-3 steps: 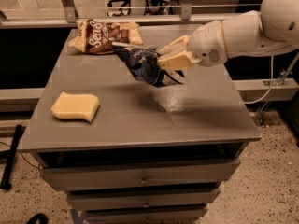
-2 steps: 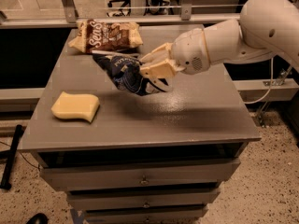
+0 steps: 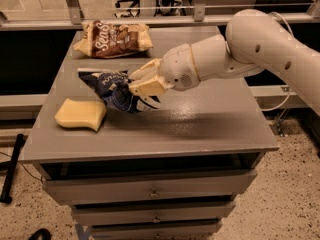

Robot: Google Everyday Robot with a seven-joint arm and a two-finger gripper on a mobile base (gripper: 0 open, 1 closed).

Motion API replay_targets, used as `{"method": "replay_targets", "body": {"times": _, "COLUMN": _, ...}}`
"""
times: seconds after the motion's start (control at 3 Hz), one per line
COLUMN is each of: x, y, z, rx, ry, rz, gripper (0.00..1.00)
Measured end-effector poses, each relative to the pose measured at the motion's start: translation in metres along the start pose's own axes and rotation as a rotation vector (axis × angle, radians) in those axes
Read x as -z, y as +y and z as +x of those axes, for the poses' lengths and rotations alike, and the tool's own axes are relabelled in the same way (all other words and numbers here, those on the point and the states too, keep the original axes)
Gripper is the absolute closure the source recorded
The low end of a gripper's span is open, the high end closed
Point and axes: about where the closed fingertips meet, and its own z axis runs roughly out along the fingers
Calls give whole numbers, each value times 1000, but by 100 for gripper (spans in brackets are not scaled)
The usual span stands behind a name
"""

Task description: Move blue chip bag near sponge

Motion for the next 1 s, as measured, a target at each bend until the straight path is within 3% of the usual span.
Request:
{"method": "replay_targets", "body": {"times": 0.67, "x": -15, "y": -16, "z": 7, "rx": 5, "ry": -3, "rz": 40, "gripper": 12}}
{"method": "replay_targets", "body": {"times": 1.0, "x": -15, "y": -13, "z": 5, "rx": -9, "ry": -11, "rz": 39, "gripper": 0}}
